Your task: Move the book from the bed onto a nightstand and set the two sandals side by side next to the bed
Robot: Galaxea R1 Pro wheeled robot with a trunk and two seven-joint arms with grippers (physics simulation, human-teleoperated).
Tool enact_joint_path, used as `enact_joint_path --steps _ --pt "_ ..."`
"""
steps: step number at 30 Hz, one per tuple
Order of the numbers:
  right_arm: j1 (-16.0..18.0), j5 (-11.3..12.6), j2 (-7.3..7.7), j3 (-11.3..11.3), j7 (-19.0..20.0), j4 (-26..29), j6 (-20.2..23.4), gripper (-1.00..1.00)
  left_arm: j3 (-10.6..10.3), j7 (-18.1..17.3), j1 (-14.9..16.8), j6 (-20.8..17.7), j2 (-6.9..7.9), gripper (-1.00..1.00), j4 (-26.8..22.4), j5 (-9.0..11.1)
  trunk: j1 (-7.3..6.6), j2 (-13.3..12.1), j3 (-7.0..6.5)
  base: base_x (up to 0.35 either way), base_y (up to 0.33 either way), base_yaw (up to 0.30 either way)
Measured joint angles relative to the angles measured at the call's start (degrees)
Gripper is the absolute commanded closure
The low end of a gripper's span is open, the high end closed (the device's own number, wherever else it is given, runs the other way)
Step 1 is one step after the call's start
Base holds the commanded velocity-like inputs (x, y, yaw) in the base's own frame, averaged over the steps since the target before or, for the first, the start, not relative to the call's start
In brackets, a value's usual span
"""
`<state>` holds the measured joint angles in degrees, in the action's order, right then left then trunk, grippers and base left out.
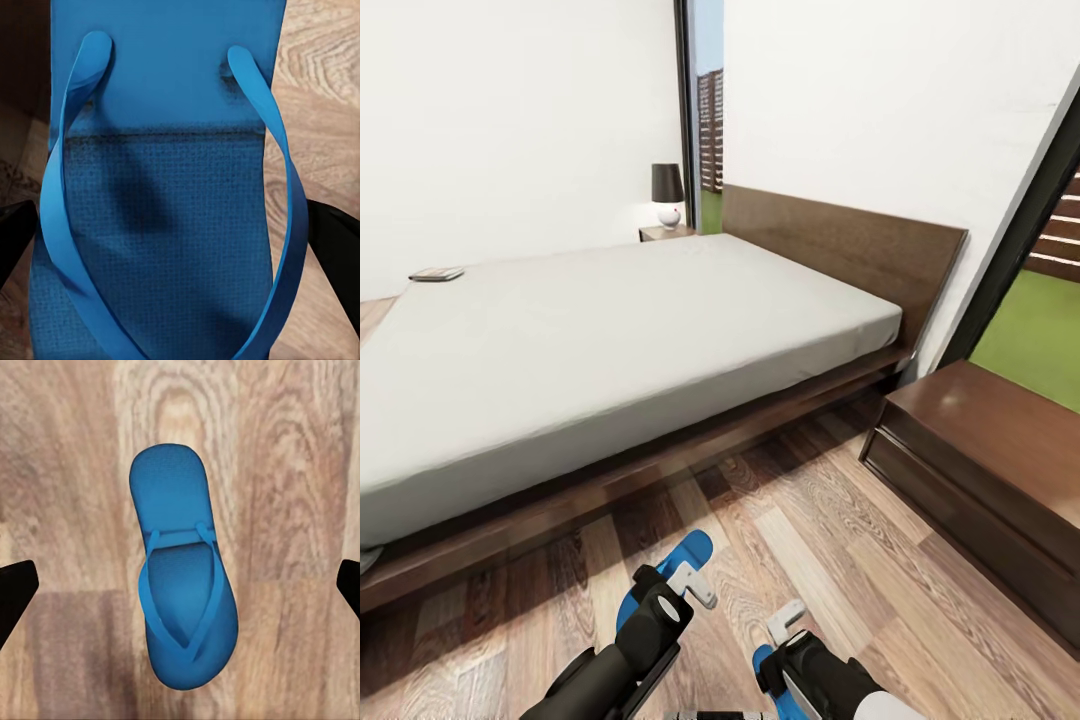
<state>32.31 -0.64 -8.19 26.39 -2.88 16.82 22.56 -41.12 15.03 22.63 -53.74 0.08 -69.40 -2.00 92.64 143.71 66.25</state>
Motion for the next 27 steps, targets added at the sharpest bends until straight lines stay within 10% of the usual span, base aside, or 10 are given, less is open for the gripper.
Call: enact_joint_path --steps 27 --pt "1.69 0.00 0.00 0.01 0.08 -0.20 0.17 -1.00 0.00 1.22 0.00 0.02 0.00 1.00 0.09 -0.08 0.28 0.15 2.45 0.000 0.000 0.000"
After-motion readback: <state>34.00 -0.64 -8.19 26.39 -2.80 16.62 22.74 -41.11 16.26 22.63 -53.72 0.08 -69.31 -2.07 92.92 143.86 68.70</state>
